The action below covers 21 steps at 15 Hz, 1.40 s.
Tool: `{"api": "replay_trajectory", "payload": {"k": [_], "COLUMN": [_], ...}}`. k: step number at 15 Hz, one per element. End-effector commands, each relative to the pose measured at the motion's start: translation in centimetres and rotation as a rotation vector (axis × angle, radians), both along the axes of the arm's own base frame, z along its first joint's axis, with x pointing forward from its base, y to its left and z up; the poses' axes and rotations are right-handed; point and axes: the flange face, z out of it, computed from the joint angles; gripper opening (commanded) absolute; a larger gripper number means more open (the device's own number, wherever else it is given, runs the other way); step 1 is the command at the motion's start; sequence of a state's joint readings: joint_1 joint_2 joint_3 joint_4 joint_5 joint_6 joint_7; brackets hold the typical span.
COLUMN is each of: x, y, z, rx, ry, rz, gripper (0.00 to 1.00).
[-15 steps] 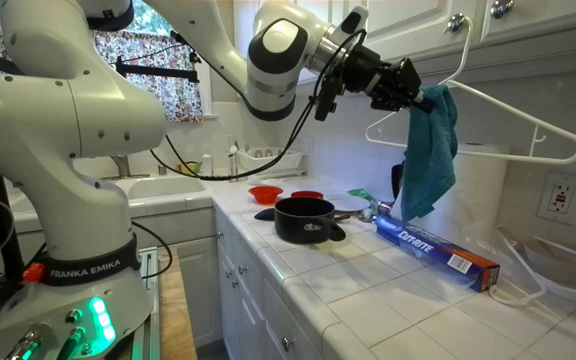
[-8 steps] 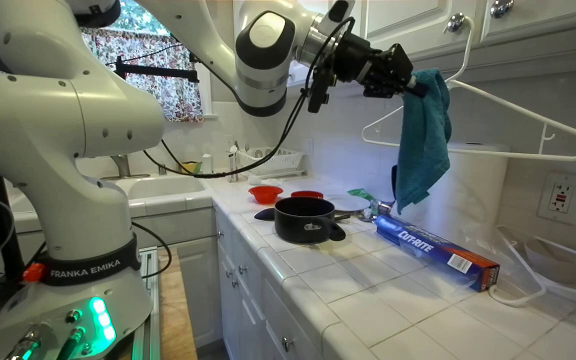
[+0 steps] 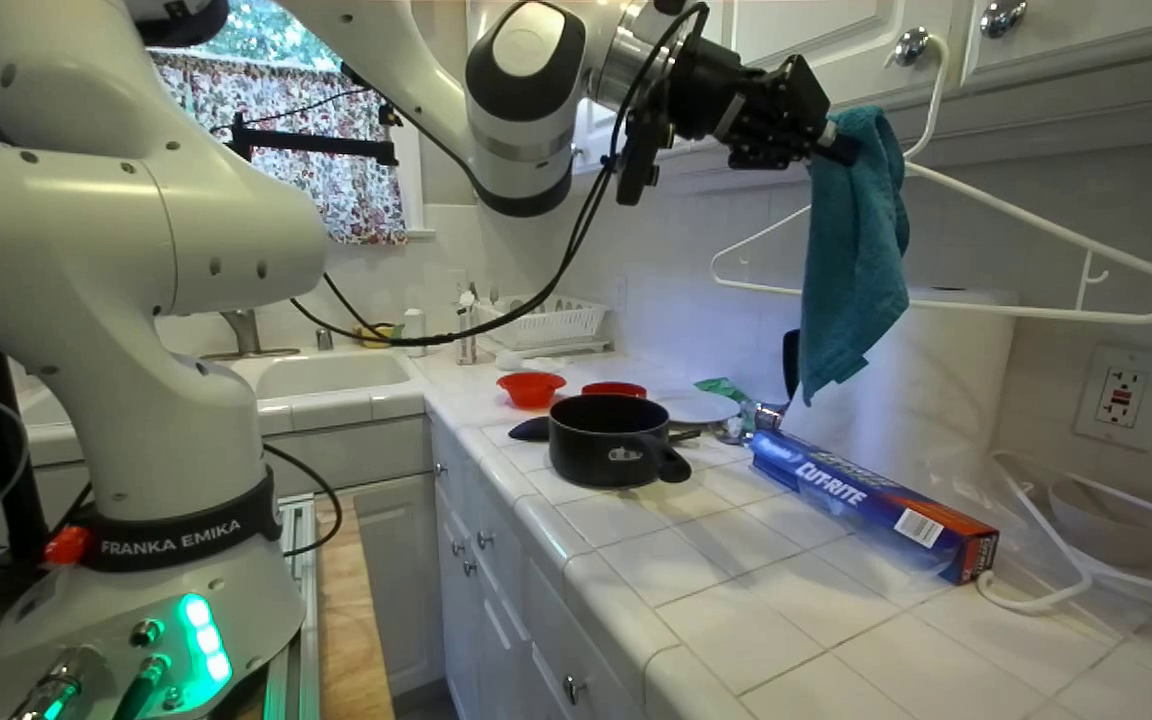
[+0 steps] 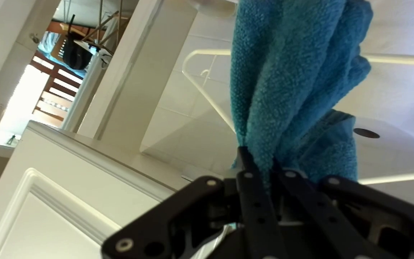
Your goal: Remove the blue towel from the hanger
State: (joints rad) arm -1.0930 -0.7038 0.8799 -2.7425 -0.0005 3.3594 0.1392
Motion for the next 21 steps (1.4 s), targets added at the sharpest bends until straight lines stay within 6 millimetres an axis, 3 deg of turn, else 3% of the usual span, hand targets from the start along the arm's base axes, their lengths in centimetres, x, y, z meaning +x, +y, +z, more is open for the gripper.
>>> {"api": "replay_trajectory", "payload": {"k": [1,11,21], "x": [-0.6,-3.0,-3.0], "y": [-0.1,-3.5,-8.1], "z": [0.9,-1.5,-7.1], "rx": [0.031,0.194,0.273], "ry": [0.039,0.388,0.512], "rz": [0.017,-0.08,-0.077], "gripper": [0.07,0.07,0.08]}}
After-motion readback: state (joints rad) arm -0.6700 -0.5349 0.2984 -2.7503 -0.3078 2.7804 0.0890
